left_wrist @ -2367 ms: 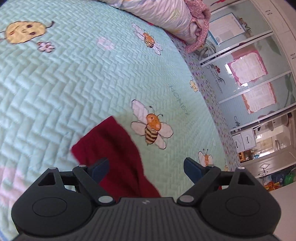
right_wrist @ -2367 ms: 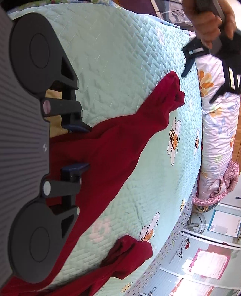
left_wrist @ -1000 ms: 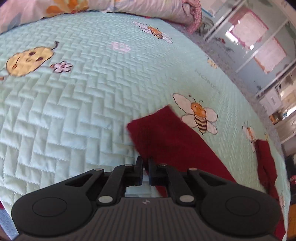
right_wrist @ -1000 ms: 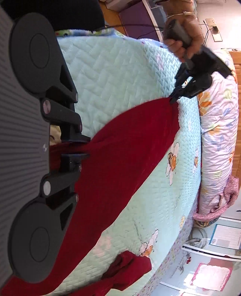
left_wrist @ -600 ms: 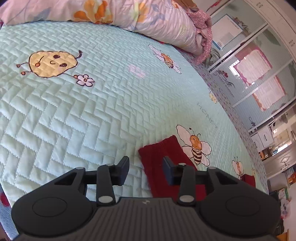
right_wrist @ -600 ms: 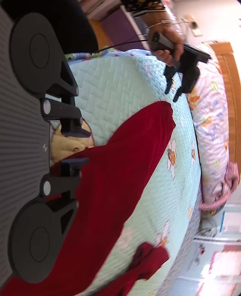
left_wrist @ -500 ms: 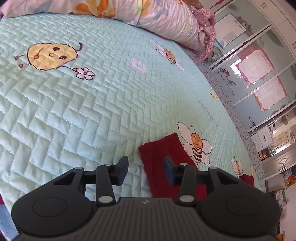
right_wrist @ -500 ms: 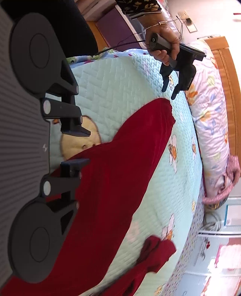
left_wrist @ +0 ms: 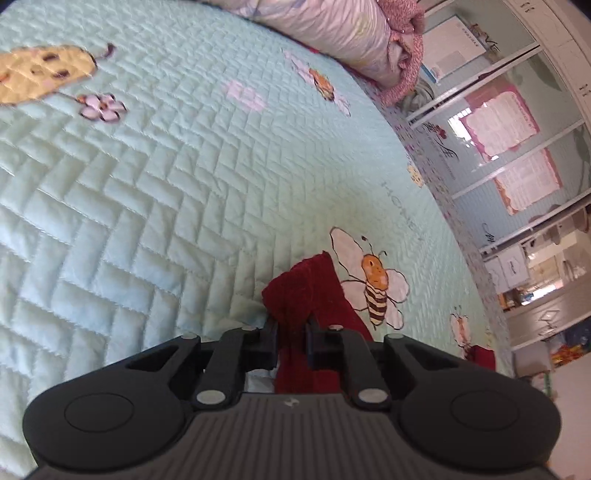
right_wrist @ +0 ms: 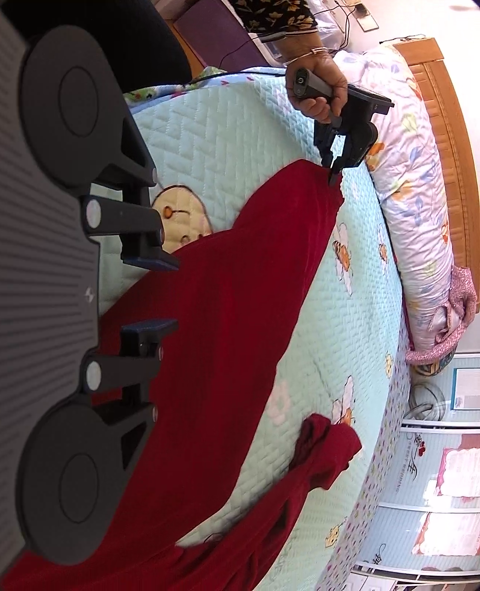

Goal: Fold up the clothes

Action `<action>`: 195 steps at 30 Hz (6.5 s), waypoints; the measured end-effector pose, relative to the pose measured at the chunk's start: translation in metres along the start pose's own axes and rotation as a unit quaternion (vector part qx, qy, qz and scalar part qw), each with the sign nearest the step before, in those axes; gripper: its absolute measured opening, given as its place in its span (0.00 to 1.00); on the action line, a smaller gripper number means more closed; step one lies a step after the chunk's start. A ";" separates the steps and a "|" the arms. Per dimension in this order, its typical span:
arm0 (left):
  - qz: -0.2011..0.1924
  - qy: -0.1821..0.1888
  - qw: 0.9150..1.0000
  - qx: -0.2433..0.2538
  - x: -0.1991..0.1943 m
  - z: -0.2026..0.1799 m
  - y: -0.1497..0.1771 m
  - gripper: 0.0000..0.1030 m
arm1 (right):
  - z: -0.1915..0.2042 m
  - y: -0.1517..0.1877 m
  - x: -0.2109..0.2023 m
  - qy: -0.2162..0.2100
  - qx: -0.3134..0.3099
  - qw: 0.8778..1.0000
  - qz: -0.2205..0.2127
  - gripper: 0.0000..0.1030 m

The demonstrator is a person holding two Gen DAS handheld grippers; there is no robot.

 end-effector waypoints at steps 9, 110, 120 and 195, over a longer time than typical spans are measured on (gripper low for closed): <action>-0.005 -0.089 0.991 0.103 -0.011 -0.001 0.002 0.13 | -0.026 0.036 -0.033 0.042 0.025 0.999 0.021 0.30; 0.126 0.109 0.984 -0.057 -0.076 -0.055 0.208 0.01 | -0.188 0.170 -0.141 -0.012 0.596 0.795 -0.112 0.59; 0.140 0.103 0.983 -0.063 -0.078 -0.056 0.205 0.01 | -0.197 0.165 -0.143 -0.024 0.605 0.783 -0.142 0.58; 0.182 0.088 0.979 0.023 -0.114 -0.088 0.196 0.02 | -0.287 0.229 -0.239 0.116 0.657 0.716 -0.205 0.04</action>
Point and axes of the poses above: each gripper's, at about its wrist camera, not at the fingertips, and x roughly the way its jaws point, z to its left, y to its underside, the point moved 2 cm from there along x, roughly the way its jaws point, and after that the axes turned 3 degrees about x, right-handed, at the moved point
